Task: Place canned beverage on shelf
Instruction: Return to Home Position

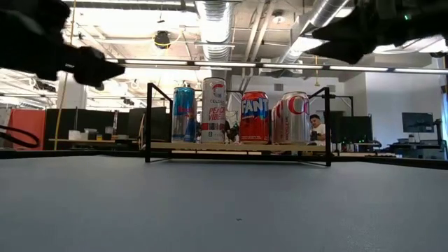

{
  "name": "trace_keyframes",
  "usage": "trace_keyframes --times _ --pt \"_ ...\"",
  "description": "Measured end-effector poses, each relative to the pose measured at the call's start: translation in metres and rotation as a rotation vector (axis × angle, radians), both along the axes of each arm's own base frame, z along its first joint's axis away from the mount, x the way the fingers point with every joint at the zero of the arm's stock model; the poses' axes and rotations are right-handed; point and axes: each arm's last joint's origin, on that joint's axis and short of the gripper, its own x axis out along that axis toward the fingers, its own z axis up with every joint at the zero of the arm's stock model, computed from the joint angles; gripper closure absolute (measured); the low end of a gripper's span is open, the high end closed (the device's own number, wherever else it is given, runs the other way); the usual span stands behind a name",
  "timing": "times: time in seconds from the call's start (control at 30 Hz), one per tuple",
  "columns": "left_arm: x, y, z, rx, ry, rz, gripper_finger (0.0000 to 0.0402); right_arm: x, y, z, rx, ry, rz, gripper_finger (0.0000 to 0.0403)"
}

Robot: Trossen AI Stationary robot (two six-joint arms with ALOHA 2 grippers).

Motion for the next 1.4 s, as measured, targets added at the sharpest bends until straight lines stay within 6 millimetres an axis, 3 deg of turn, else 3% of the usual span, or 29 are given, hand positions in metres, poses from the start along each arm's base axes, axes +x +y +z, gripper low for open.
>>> trace_keyframes --times 0.17,0.3,0.4,0.53,0.6,0.8,0.93,1.13,1.3,1.4 --pt "-0.001 0.022 0.006 -0.018 -0.007 -0.015 0.004 -0.011 0.0 -0.013 0.023 -0.127 0.033 0.0104" --pt "-0.008 0.034 0.013 -0.042 -0.048 -0.032 0.004 -0.015 -0.001 -0.025 0.04 -0.119 0.048 0.0149" --pt "-0.015 0.041 0.014 -0.065 -0.043 -0.015 0.004 -0.016 -0.001 -0.03 0.037 -0.1 0.047 0.0215" --pt "-0.023 0.046 0.011 -0.116 0.0 0.028 0.004 -0.014 -0.001 -0.036 0.028 -0.046 0.045 0.0346" --pt "-0.026 0.048 0.009 -0.132 0.017 0.049 0.004 -0.014 -0.002 -0.042 0.03 0.009 0.041 0.0387" --pt "-0.033 0.049 0.013 -0.154 -0.036 0.051 0.004 -0.011 -0.001 -0.052 0.078 0.096 0.123 0.0401" --pt "-0.037 0.048 0.015 -0.169 -0.056 0.02 0.004 -0.022 -0.002 -0.055 0.099 0.164 0.112 0.0402" --pt "-0.04 0.048 0.013 -0.188 -0.047 -0.001 0.004 -0.038 -0.008 -0.049 0.116 0.051 0.121 0.0403" --pt "-0.042 0.048 0.015 -0.192 -0.077 -0.004 0.004 -0.047 -0.013 -0.07 0.14 -0.026 0.119 0.0403" --pt "-0.042 0.048 0.016 -0.205 -0.08 -0.005 0.004 -0.05 -0.015 -0.071 0.169 -0.018 0.116 0.0403"
